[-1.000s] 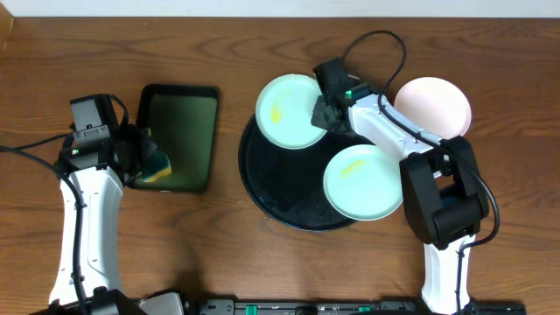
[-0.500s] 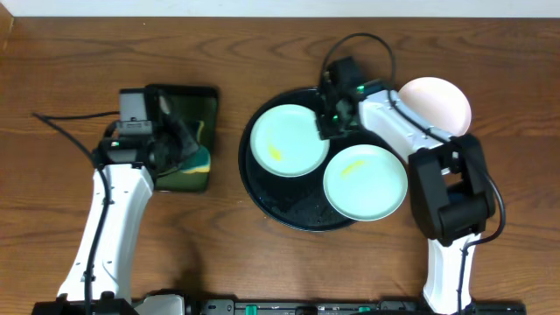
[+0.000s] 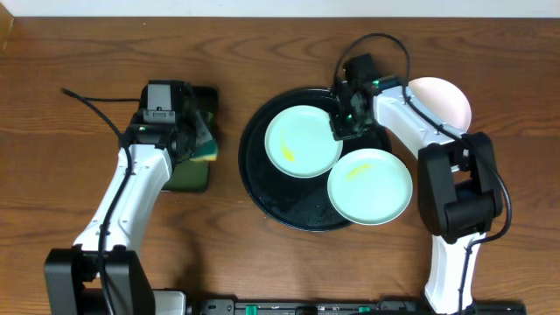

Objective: Clean dirty plates on tray and stack at the side

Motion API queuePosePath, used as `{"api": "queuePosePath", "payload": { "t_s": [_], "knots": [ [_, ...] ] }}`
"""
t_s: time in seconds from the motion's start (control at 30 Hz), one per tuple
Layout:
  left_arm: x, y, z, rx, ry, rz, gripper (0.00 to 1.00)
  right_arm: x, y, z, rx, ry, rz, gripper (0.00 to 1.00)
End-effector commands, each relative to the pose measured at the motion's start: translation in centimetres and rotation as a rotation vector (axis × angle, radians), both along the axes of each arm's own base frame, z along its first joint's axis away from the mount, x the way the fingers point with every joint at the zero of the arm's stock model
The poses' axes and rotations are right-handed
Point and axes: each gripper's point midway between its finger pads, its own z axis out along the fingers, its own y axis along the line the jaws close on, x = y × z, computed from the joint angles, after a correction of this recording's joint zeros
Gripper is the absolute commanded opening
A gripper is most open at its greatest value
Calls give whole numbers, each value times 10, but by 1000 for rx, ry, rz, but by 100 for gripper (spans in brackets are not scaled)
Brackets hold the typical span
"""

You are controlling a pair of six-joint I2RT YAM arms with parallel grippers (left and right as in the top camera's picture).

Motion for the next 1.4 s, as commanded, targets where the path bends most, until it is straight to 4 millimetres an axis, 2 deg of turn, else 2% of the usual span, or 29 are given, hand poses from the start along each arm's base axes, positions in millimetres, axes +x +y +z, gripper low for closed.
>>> {"api": "queuePosePath", "payload": {
  "t_s": [0.0, 0.13, 0.3, 0.53, 0.83, 0.9, 0.97, 1.2, 1.3, 1.37],
  "knots": [
    [6, 48, 2, 158, -36, 192, 8, -4, 18, 0, 4, -16, 65, 1],
    [21, 53, -11, 164, -51, 207, 8, -2, 27, 1, 13, -32, 73, 1],
    [33, 58, -45, 192, -16, 216, 8, -6, 35, 1, 14, -35, 92, 1],
    [27, 81, -77, 220, 63, 265, 8, -9, 35, 0, 10, -25, 95, 1],
    [17, 84, -100, 216, 135, 265, 8, -7, 36, 1, 13, -31, 95, 1],
    [18, 84, -98, 217, 132, 262, 8, -8, 36, 0, 12, -29, 95, 1],
    [20, 84, -89, 218, 112, 259, 8, -9, 35, 0, 10, -25, 95, 1],
    [31, 80, -35, 188, -17, 260, 8, -8, 35, 0, 12, -28, 95, 1],
    [31, 80, -30, 182, -29, 258, 8, -8, 36, 0, 12, -28, 96, 1],
    [29, 79, -38, 183, -10, 257, 8, -8, 36, 0, 12, -28, 97, 1]
  ]
}}
